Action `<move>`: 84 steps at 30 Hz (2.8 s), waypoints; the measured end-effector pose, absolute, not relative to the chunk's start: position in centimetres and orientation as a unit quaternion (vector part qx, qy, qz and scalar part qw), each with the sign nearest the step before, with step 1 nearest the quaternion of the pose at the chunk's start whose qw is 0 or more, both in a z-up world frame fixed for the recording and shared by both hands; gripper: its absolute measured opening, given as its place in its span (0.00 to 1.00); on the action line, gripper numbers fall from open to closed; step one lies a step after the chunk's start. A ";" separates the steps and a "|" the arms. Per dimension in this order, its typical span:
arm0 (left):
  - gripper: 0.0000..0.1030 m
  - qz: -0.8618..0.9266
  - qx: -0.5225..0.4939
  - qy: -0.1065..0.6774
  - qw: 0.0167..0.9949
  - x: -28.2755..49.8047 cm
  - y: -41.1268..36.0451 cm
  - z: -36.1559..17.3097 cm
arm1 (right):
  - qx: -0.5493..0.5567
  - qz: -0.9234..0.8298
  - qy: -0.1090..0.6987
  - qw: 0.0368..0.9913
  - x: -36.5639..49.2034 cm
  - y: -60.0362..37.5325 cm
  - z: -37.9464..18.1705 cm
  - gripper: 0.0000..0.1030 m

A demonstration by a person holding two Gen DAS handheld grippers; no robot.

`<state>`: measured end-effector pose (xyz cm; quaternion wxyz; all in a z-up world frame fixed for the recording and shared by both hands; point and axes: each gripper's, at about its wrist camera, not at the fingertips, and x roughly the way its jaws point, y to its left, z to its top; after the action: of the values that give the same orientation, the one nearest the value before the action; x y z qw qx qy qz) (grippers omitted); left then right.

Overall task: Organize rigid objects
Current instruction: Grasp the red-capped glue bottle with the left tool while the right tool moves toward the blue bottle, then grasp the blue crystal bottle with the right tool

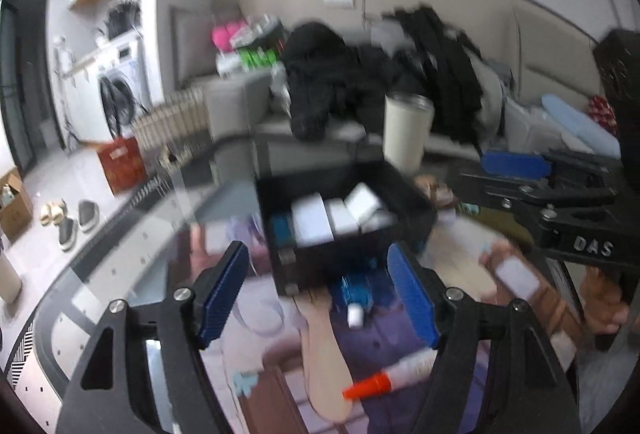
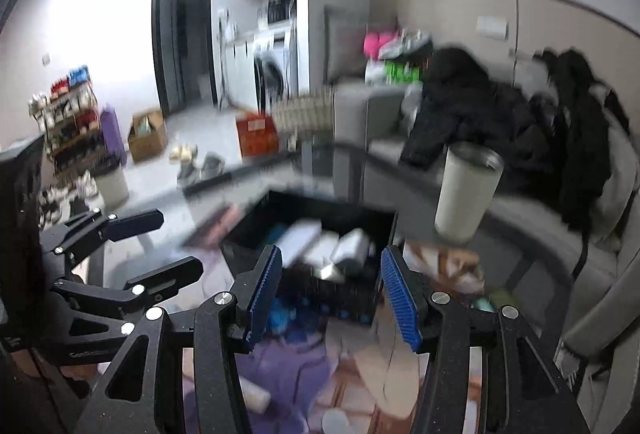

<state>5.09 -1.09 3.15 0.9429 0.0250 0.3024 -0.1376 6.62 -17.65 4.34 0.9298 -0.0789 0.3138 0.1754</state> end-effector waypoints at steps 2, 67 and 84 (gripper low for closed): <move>0.71 -0.161 0.041 0.333 0.928 5.3 -1.9 2.1 | -0.085 0.184 0.358 0.911 7.4 -17.6 2.9 0.52; 0.30 -0.127 0.085 0.465 0.872 8.0 -4.5 -5.1 | -0.070 0.154 0.502 0.848 9.5 -17.8 -7.5 0.48; 0.19 -0.147 0.070 0.471 0.867 7.0 -3.5 -5.0 | -0.082 0.167 0.495 0.849 9.0 -16.5 -7.3 0.30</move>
<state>7.01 -3.51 -5.02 0.8668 0.0697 0.4714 -0.1470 9.04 -16.52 -7.35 0.8486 -0.0817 0.4954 0.1669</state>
